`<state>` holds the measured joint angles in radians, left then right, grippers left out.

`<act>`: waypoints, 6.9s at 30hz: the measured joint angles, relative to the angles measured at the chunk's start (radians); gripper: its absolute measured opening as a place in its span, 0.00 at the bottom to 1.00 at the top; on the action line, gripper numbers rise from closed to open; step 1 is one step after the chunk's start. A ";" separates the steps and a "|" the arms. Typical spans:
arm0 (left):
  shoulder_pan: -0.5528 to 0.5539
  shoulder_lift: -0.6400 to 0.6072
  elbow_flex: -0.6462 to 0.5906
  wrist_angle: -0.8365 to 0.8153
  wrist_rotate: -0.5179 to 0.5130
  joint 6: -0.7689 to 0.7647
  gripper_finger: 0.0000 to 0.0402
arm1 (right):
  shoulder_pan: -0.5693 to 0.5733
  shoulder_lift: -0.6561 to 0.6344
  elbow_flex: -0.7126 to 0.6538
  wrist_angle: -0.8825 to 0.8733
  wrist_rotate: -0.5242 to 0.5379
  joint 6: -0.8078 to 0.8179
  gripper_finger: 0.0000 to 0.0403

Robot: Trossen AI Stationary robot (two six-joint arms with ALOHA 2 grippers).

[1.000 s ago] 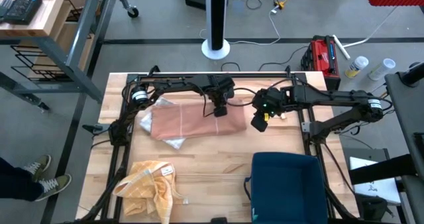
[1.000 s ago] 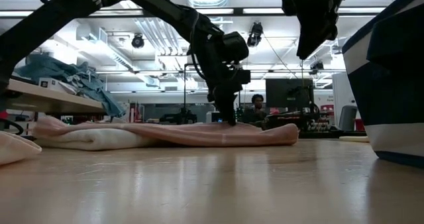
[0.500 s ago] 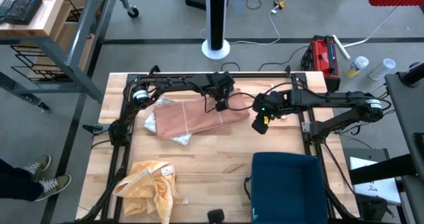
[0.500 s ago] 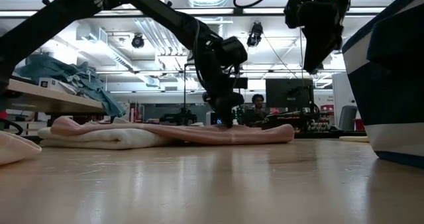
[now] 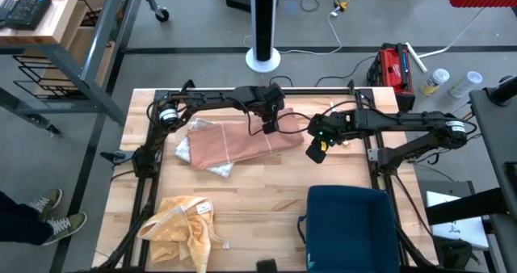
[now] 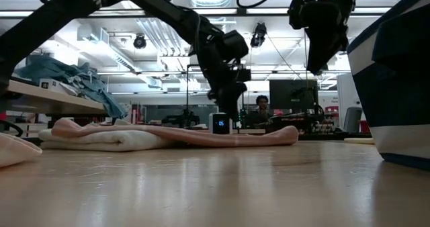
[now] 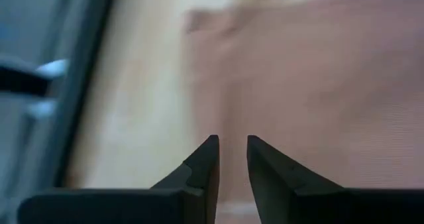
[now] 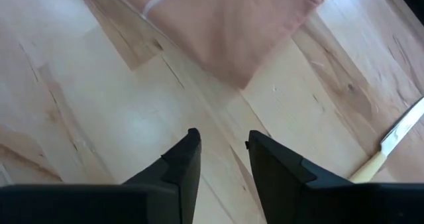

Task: Fold towel
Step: Fold the brown towel

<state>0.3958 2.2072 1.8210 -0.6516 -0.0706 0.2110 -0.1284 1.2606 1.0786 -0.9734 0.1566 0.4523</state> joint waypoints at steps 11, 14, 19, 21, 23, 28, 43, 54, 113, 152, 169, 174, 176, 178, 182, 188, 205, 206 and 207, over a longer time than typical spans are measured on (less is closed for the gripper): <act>-0.059 0.023 -0.003 0.027 0.237 -0.053 0.12 | 0.000 0.000 0.000 0.023 0.000 -0.008 0.25; -0.072 0.023 -0.004 0.028 0.237 -0.090 0.11 | 0.000 0.000 0.000 0.023 0.000 -0.008 0.26; -0.079 0.023 -0.006 0.023 0.237 -0.154 0.08 | 0.000 0.000 0.000 0.024 0.000 -0.007 0.29; -0.080 0.023 -0.006 0.021 0.237 -0.162 0.08 | 0.000 0.000 0.000 0.025 0.000 -0.007 0.30; -0.080 0.023 -0.011 0.018 0.236 -0.164 0.07 | 0.000 0.000 0.000 0.026 0.000 -0.007 0.30; -0.081 0.023 -0.017 0.014 0.236 -0.172 0.05 | 0.000 0.000 0.000 0.028 0.000 -0.007 0.31; -0.092 0.023 -0.137 0.013 0.238 -0.258 0.06 | 0.000 0.000 -0.005 0.109 0.001 -0.084 0.23; -0.098 0.012 -0.220 -0.066 0.324 -0.377 0.05 | 0.000 0.000 -0.005 0.120 0.001 -0.087 0.19; -0.215 -0.039 -0.292 0.156 0.218 -0.493 0.06 | 0.000 0.000 -0.006 0.127 0.001 -0.102 0.24; -0.228 -0.177 -0.292 0.108 0.055 -0.336 0.07 | -0.003 0.000 0.029 0.125 0.001 -0.111 0.31; -0.200 -0.060 -0.296 0.119 -0.020 -0.412 0.01 | -0.002 0.025 0.031 0.269 0.122 0.191 0.30; -0.194 -0.067 -0.303 -0.063 -0.068 -0.391 0.00 | -0.003 0.109 0.035 0.282 0.080 0.310 0.27; -0.195 -0.071 -0.321 -0.105 -0.095 -0.373 0.00 | 0.000 0.167 0.054 0.274 0.037 0.309 0.27; -0.194 -0.085 -0.350 -0.108 -0.096 -0.365 0.00 | -0.004 0.227 0.084 0.259 0.037 0.308 0.28; -0.194 -0.119 -0.429 -0.088 -0.101 -0.362 0.00 | -0.025 0.355 0.175 0.153 0.056 0.337 0.30; -0.195 -0.198 -0.563 0.036 -0.084 -0.375 0.00 | -0.029 0.540 0.357 0.030 0.046 0.325 0.34; -0.193 -0.599 -1.048 0.276 0.003 -0.412 0.00 | -0.018 0.640 0.536 0.064 0.025 0.280 0.48; -0.192 -0.628 -1.079 0.303 0.007 -0.416 0.00 | -0.013 0.652 0.536 0.078 0.020 0.281 0.48; -0.192 -0.650 -1.106 0.332 0.009 -0.421 0.00 | -0.008 0.669 0.536 0.099 0.017 0.281 0.49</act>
<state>0.2039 1.5571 0.7152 -0.3199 -0.0616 -0.2097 -0.1366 1.9293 1.6146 -0.8745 0.1734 0.7331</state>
